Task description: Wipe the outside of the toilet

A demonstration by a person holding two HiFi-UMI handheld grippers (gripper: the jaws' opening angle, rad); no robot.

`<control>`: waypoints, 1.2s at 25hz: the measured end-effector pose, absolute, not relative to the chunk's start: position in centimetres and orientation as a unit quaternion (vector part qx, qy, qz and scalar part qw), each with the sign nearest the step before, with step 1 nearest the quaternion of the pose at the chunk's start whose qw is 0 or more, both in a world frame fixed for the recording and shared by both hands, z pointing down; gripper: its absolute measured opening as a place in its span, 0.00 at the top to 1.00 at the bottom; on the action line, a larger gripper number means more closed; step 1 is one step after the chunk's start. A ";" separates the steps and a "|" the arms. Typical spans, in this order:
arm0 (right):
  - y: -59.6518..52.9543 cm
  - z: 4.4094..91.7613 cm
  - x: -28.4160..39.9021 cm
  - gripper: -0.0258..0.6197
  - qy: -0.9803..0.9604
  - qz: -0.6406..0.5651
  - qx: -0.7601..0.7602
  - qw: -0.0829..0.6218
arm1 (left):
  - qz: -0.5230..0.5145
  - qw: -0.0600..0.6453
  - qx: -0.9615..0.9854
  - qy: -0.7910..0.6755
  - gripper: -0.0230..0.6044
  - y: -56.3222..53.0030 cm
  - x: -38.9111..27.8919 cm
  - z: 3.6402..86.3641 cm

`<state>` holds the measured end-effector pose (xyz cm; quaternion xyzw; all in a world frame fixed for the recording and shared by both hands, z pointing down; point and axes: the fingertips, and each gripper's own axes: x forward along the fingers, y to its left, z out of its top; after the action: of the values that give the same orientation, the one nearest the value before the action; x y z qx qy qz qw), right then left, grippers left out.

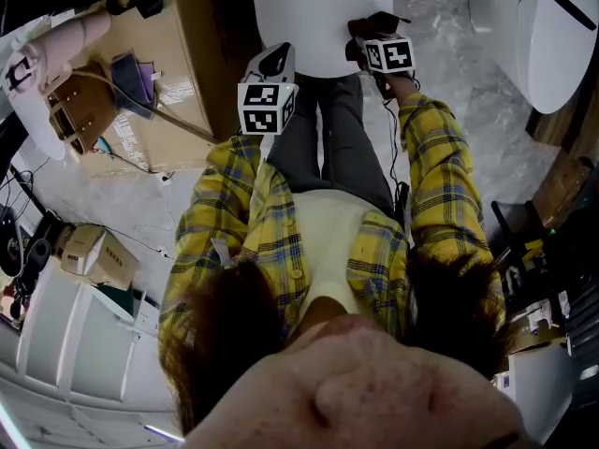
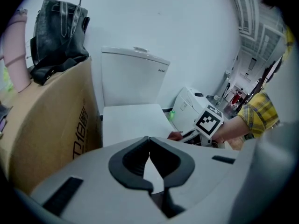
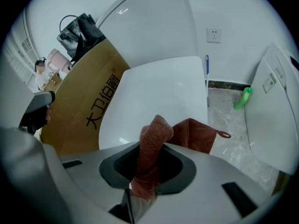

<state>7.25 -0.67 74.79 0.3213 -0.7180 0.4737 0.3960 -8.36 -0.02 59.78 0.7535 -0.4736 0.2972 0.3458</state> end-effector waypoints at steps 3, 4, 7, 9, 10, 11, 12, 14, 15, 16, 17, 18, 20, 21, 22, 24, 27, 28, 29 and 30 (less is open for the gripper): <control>-1.2 74.6 8.4 0.81 -0.713 0.475 0.337 0.390 | 0.297 0.345 0.753 -0.475 0.95 0.1 -8.3 59.7; -1.3 74.5 8.7 0.81 -0.712 0.473 0.340 0.391 | 0.297 0.345 0.753 -0.475 0.95 0.1 -8.2 59.6; -1.8 74.1 9.5 0.81 -0.710 0.468 0.352 0.391 | 0.296 0.341 0.756 -0.473 0.95 -0.1 -8.1 59.2; -2.1 73.5 9.6 0.81 -0.711 0.467 0.357 0.385 | 0.295 0.339 0.758 -0.473 0.95 -0.3 -8.2 58.8; -2.2 73.1 9.7 0.81 -0.713 0.466 0.360 0.381 | 0.293 0.338 0.759 -0.473 0.95 -0.5 -8.2 58.6; -2.5 72.6 9.7 0.81 -0.715 0.465 0.361 0.377 | 0.290 0.338 0.760 -0.473 0.95 -0.6 -8.1 58.4; -2.8 72.0 9.8 0.81 -0.718 0.463 0.363 0.373 | 0.286 0.339 0.762 -0.472 0.95 -0.8 -8.1 58.1; -3.5 70.6 9.7 0.81 -0.725 0.457 0.368 0.361 | 0.275 0.346 0.764 -0.469 0.95 -1.1 -8.0 57.4; -3.9 69.9 9.6 0.81 -0.729 0.454 0.370 0.355 | 0.269 0.350 0.765 -0.468 0.95 -1.2 -8.1 57.1; -4.4 69.1 9.5 0.81 -0.733 0.451 0.373 0.348 | 0.264 0.354 0.766 -0.468 0.95 -1.3 -8.2 56.7; -4.8 68.3 9.4 0.81 -0.737 0.447 0.375 0.341 | 0.260 0.356 0.766 -0.467 0.95 -1.4 -8.4 56.4; -5.2 67.6 9.3 0.81 -0.740 0.445 0.377 0.335 | 0.257 0.357 0.767 -0.468 0.95 -1.5 -8.5 56.1; -5.9 66.0 9.1 0.81 -0.747 0.440 0.382 0.322 | 0.254 0.355 0.768 -0.468 0.95 -1.6 -8.8 55.4; -6.2 65.2 9.0 0.81 -0.749 0.437 0.384 0.317 | 0.253 0.354 0.769 -0.469 0.95 -1.7 -8.9 55.0; -6.4 64.3 8.9 0.81 -0.752 0.435 0.385 0.311 | 0.251 0.353 0.769 -0.470 0.95 -1.7 -9.1 54.6; -6.8 62.8 8.7 0.81 -0.758 0.430 0.387 0.301 | 0.243 0.350 0.771 -0.473 0.95 -1.9 -9.3 53.7; -7.2 60.5 8.4 0.81 -0.770 0.414 0.389 0.291 | 0.226 0.341 0.775 -0.481 0.95 -2.3 -9.5 52.2; -7.2 59.7 8.2 0.81 -0.775 0.408 0.387 0.289 | 0.221 0.338 0.777 -0.482 0.95 -2.4 -9.6 51.6; -7.2 58.9 8.0 0.81 -0.779 0.404 0.384 0.287 | 0.217 0.336 0.779 -0.482 0.95 -2.5 -9.7 51.1; -7.2 58.1 7.8 0.81 -0.783 0.400 0.382 0.284 | 0.212 0.335 0.781 -0.482 0.95 -2.6 -9.7 50.6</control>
<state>7.76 -7.21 58.10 0.3820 -0.7830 0.4002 0.2842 -9.71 -2.55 50.60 0.7813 -0.4819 0.2122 0.3350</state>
